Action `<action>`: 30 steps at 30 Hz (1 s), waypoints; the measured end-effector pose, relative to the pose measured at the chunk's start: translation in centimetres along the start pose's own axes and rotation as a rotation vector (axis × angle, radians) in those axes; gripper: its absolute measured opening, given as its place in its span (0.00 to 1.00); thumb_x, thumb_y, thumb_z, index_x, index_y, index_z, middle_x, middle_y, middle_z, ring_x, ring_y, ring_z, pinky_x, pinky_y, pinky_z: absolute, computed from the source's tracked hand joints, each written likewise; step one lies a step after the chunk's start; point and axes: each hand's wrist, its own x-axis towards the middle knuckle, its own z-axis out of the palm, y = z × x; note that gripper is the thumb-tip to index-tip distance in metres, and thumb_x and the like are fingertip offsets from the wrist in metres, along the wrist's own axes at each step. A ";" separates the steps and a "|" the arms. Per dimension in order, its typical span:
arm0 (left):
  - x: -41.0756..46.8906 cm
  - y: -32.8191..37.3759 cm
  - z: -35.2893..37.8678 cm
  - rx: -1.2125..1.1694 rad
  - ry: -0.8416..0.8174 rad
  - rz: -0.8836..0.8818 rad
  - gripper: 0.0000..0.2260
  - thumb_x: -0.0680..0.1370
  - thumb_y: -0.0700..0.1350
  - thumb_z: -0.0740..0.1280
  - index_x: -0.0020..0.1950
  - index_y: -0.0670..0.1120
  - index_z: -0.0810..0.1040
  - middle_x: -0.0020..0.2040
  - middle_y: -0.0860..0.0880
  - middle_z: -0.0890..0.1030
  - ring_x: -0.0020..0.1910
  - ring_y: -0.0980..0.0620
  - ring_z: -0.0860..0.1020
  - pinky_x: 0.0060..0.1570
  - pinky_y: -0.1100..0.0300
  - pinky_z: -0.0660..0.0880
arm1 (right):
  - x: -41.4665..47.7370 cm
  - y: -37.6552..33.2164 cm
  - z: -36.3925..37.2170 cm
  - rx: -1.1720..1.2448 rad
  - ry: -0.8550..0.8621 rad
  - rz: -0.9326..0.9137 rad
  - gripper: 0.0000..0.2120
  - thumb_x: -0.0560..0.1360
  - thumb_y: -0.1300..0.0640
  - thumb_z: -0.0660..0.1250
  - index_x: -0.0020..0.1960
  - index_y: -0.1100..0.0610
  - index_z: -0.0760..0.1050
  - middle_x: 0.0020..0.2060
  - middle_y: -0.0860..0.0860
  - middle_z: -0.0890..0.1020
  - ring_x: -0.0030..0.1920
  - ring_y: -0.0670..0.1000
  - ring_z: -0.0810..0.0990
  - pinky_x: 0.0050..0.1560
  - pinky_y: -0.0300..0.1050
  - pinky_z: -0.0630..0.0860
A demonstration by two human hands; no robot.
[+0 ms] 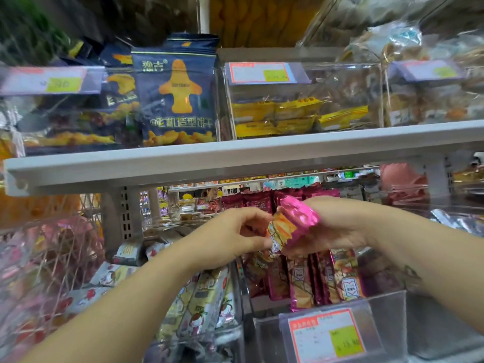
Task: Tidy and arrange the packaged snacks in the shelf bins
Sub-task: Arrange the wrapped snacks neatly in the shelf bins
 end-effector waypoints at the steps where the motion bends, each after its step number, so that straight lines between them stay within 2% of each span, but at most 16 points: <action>1: 0.1 -0.2 0.0 0.011 0.025 0.010 0.14 0.76 0.44 0.70 0.60 0.53 0.76 0.54 0.56 0.82 0.53 0.61 0.79 0.60 0.59 0.74 | 0.1 -0.1 -0.2 0.019 0.005 -0.043 0.10 0.79 0.57 0.61 0.50 0.61 0.78 0.45 0.60 0.84 0.43 0.58 0.83 0.48 0.48 0.80; 3: 0.2 -0.3 -0.3 0.029 0.072 0.040 0.16 0.77 0.44 0.69 0.64 0.51 0.74 0.57 0.57 0.81 0.56 0.62 0.78 0.62 0.56 0.72 | -0.4 -0.7 -0.1 0.093 0.035 -0.086 0.14 0.80 0.53 0.58 0.56 0.61 0.75 0.49 0.62 0.83 0.40 0.58 0.84 0.41 0.45 0.83; 5: 0.2 -0.3 -0.5 -0.028 0.098 0.059 0.17 0.76 0.44 0.70 0.64 0.51 0.74 0.58 0.56 0.80 0.58 0.59 0.78 0.63 0.54 0.72 | -0.4 -0.8 -0.1 0.098 0.060 -0.120 0.18 0.80 0.50 0.58 0.60 0.63 0.73 0.51 0.62 0.82 0.41 0.58 0.83 0.43 0.47 0.82; 8: -0.1 -0.2 -0.8 -0.145 0.129 0.069 0.17 0.74 0.43 0.72 0.62 0.51 0.75 0.58 0.50 0.80 0.57 0.51 0.79 0.62 0.50 0.74 | -1.0 -1.2 0.0 0.074 0.069 -0.172 0.16 0.80 0.52 0.60 0.59 0.63 0.75 0.45 0.57 0.81 0.41 0.55 0.82 0.44 0.47 0.81; 10: -0.6 0.0 -1.0 -0.203 0.173 0.104 0.16 0.73 0.40 0.72 0.58 0.52 0.76 0.55 0.51 0.82 0.55 0.52 0.80 0.58 0.57 0.76 | -1.3 -1.1 -0.1 0.037 0.080 -0.208 0.13 0.80 0.56 0.60 0.58 0.62 0.77 0.46 0.57 0.82 0.43 0.52 0.81 0.44 0.45 0.79; 12: -1.2 0.8 -1.2 -0.298 0.217 0.135 0.15 0.71 0.41 0.72 0.55 0.52 0.77 0.51 0.55 0.83 0.53 0.57 0.80 0.52 0.65 0.76 | -1.5 -0.8 -0.2 -0.071 0.125 -0.230 0.10 0.77 0.63 0.62 0.56 0.58 0.79 0.49 0.55 0.84 0.46 0.50 0.81 0.49 0.45 0.77; 14: -1.8 1.6 -1.3 -0.409 0.258 0.146 0.15 0.69 0.43 0.71 0.54 0.51 0.76 0.48 0.57 0.84 0.50 0.58 0.81 0.48 0.66 0.77 | -1.9 -0.5 0.0 -0.227 0.145 -0.253 0.14 0.74 0.67 0.66 0.54 0.52 0.79 0.49 0.51 0.84 0.50 0.47 0.81 0.56 0.45 0.75; 16: -2.2 2.2 -1.5 -0.462 0.309 0.136 0.16 0.68 0.44 0.70 0.56 0.50 0.76 0.48 0.56 0.84 0.49 0.56 0.81 0.50 0.61 0.78 | -2.2 -0.1 0.3 -0.346 0.156 -0.280 0.17 0.71 0.67 0.71 0.54 0.49 0.77 0.50 0.46 0.84 0.52 0.44 0.81 0.59 0.41 0.73; 19: -2.7 2.7 -2.0 -0.479 0.352 0.136 0.18 0.68 0.49 0.71 0.57 0.53 0.75 0.53 0.56 0.83 0.54 0.54 0.81 0.50 0.59 0.78 | -3.0 -0.1 0.6 -0.440 0.221 -0.323 0.18 0.69 0.62 0.74 0.54 0.46 0.76 0.48 0.41 0.83 0.49 0.36 0.79 0.48 0.28 0.72; 21: -3.1 3.1 -2.4 -0.491 0.375 0.129 0.18 0.68 0.50 0.70 0.57 0.53 0.75 0.53 0.55 0.83 0.54 0.53 0.81 0.48 0.61 0.77 | -3.6 -0.3 0.6 -0.453 0.253 -0.356 0.16 0.69 0.60 0.75 0.54 0.48 0.77 0.47 0.43 0.84 0.47 0.38 0.81 0.44 0.27 0.73; 22: -3.2 3.3 -2.6 -0.488 0.397 0.122 0.18 0.69 0.50 0.70 0.57 0.52 0.75 0.52 0.55 0.83 0.54 0.53 0.81 0.48 0.61 0.77 | -4.0 -0.5 0.5 -0.436 0.260 -0.371 0.14 0.69 0.59 0.75 0.53 0.49 0.77 0.46 0.45 0.84 0.47 0.42 0.82 0.44 0.29 0.75; 25: -3.9 3.6 -3.2 -0.399 0.500 0.063 0.14 0.72 0.49 0.71 0.56 0.52 0.74 0.52 0.53 0.83 0.50 0.54 0.82 0.48 0.59 0.79 | -5.2 -0.7 -0.1 -0.447 0.373 -0.412 0.13 0.69 0.59 0.75 0.50 0.47 0.78 0.47 0.49 0.84 0.49 0.50 0.83 0.52 0.45 0.79; 26: -4.2 3.6 -3.5 -0.356 0.533 0.044 0.12 0.73 0.49 0.71 0.55 0.53 0.75 0.52 0.53 0.83 0.48 0.56 0.82 0.47 0.59 0.80 | -5.7 -0.7 -0.4 -0.454 0.428 -0.427 0.13 0.68 0.59 0.75 0.49 0.46 0.78 0.47 0.49 0.84 0.48 0.51 0.83 0.51 0.47 0.80; 28: -4.9 3.6 -4.0 -0.279 0.569 0.037 0.12 0.73 0.49 0.71 0.54 0.56 0.75 0.51 0.56 0.82 0.46 0.58 0.82 0.44 0.59 0.80 | -7.0 -0.8 -0.9 -0.453 0.518 -0.467 0.14 0.68 0.59 0.76 0.48 0.45 0.78 0.45 0.49 0.83 0.44 0.49 0.83 0.43 0.40 0.80; 30: -5.5 3.8 -4.0 -0.231 0.573 0.041 0.12 0.72 0.49 0.71 0.55 0.57 0.76 0.49 0.57 0.82 0.45 0.60 0.81 0.43 0.59 0.79 | -8.4 -0.9 -1.4 -0.497 0.592 -0.498 0.14 0.67 0.58 0.76 0.48 0.44 0.78 0.42 0.46 0.83 0.40 0.46 0.81 0.42 0.37 0.76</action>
